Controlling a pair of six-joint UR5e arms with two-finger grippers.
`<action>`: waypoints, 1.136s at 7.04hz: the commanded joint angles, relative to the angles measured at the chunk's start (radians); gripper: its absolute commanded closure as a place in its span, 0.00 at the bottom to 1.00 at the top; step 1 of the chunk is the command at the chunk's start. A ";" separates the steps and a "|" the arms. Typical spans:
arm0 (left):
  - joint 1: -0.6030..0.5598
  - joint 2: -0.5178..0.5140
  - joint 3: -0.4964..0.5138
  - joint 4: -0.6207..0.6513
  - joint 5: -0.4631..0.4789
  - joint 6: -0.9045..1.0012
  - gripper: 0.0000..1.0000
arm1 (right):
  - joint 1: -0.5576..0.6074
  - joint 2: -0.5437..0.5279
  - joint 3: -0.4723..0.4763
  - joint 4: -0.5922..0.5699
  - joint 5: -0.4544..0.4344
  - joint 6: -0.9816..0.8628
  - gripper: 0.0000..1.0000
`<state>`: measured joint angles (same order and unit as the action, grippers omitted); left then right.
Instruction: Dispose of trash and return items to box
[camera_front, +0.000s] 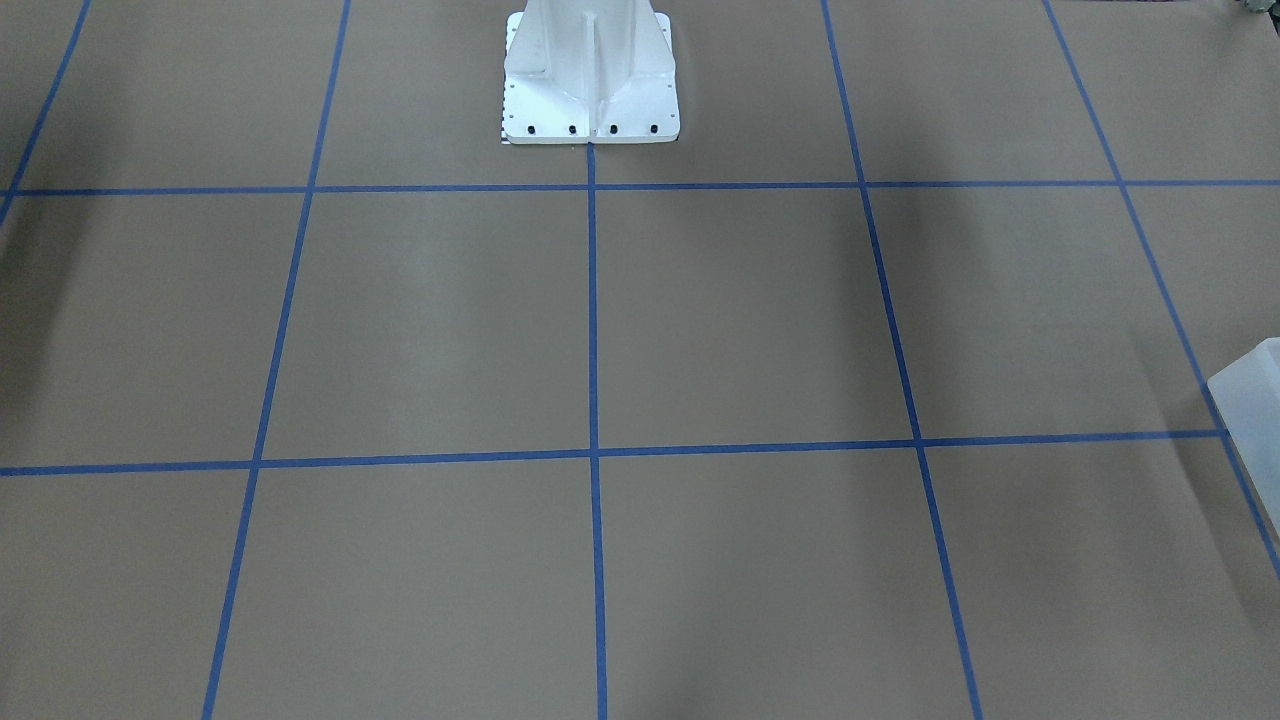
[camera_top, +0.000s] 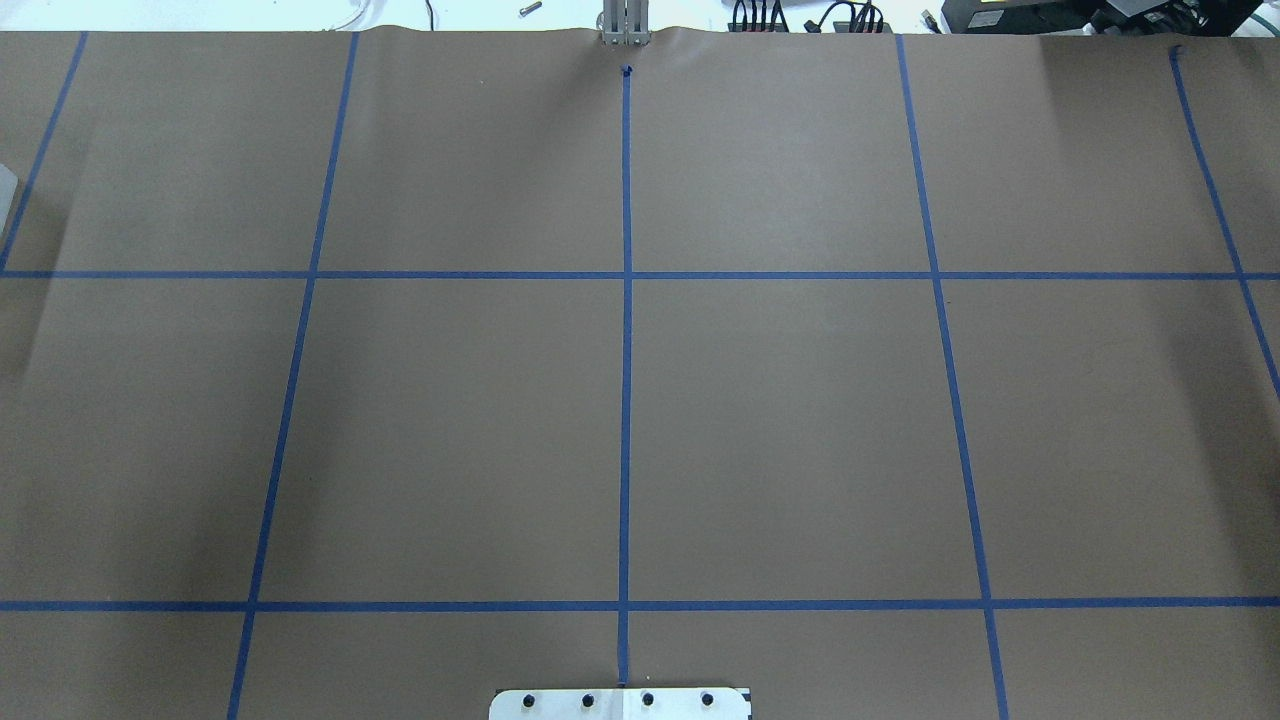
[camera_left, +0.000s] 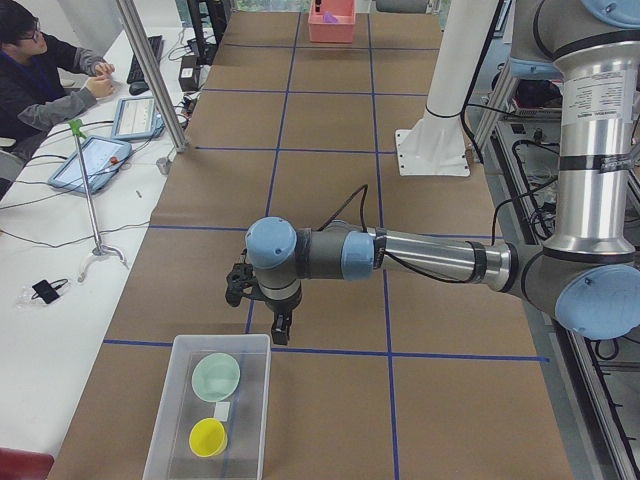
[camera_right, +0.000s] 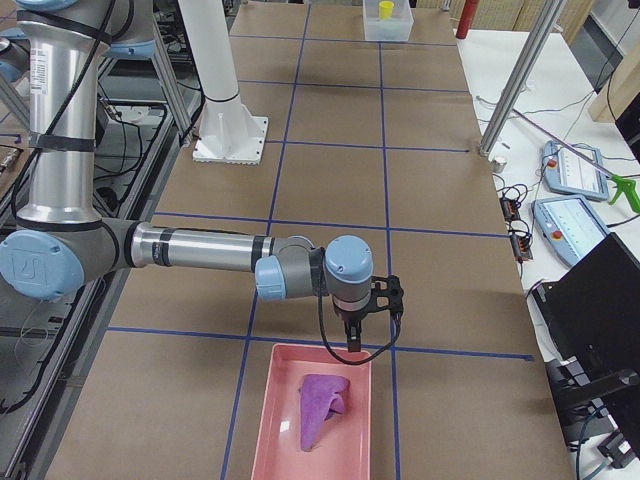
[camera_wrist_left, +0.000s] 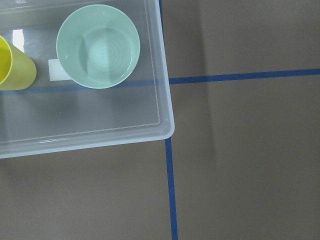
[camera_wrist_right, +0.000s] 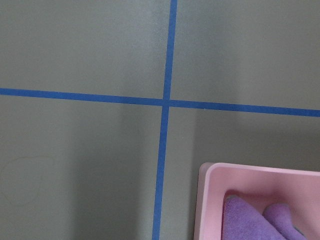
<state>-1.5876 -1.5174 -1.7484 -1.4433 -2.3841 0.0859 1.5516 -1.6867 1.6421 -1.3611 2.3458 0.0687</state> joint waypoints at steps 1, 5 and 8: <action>0.000 0.000 0.001 0.000 0.000 0.000 0.01 | -0.001 -0.022 -0.014 0.002 0.003 -0.003 0.00; 0.000 0.002 0.003 0.000 0.002 0.000 0.01 | -0.002 -0.021 -0.022 0.074 -0.003 -0.003 0.00; 0.000 0.002 0.003 0.000 0.000 0.000 0.01 | -0.002 -0.019 -0.022 0.100 0.000 -0.004 0.00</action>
<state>-1.5877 -1.5148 -1.7461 -1.4435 -2.3833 0.0859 1.5493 -1.7064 1.6202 -1.2693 2.3442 0.0647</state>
